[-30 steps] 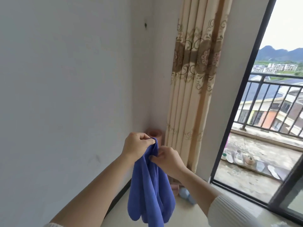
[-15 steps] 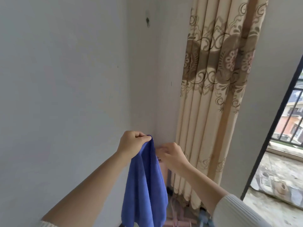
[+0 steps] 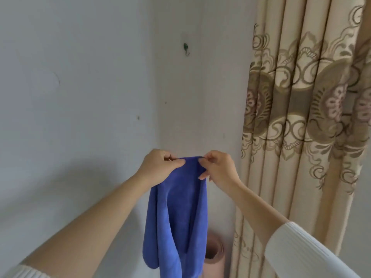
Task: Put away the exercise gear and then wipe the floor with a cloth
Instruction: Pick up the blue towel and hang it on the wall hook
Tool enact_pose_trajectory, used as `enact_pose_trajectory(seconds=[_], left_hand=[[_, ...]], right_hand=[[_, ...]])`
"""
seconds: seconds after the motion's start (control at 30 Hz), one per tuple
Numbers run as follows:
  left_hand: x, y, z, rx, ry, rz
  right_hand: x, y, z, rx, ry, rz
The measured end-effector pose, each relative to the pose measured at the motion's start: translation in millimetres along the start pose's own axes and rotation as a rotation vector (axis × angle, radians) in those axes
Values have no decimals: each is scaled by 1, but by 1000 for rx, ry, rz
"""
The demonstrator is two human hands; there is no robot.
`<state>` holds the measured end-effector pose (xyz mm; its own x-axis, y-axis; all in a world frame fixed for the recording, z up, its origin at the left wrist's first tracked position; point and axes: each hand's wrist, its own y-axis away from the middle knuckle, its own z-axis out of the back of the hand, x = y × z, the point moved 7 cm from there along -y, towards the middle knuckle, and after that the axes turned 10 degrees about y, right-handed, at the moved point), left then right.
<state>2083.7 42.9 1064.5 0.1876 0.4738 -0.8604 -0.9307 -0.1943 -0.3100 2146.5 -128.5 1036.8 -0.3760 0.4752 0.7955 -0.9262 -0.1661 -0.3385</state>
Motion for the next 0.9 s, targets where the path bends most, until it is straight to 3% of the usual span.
enact_pose_trajectory(seconds=[0.2,0.33,0.5,0.6,0.7,0.8,0.9], left_hand=[[-66,-74,30,21,-279,-223],[-115,-120,59,-154,-377,-370],[-168,-166,43,-213,-816,-705],[-172,-211,30,-214,-1125,-697],[-179,-248,27,-289,-1285,-670],[-192,-270,27,-414,-1360,-678],[-211,-279,18,-534,-1557,-924]], right_hand=[[53,-106,41,37,131,204],[92,-162,68,-18,204,346],[126,-233,108,-293,150,491],[127,-272,105,-308,226,557],[130,-295,110,-430,249,688],[141,-308,112,-596,456,937],[149,-338,107,-678,671,1073]])
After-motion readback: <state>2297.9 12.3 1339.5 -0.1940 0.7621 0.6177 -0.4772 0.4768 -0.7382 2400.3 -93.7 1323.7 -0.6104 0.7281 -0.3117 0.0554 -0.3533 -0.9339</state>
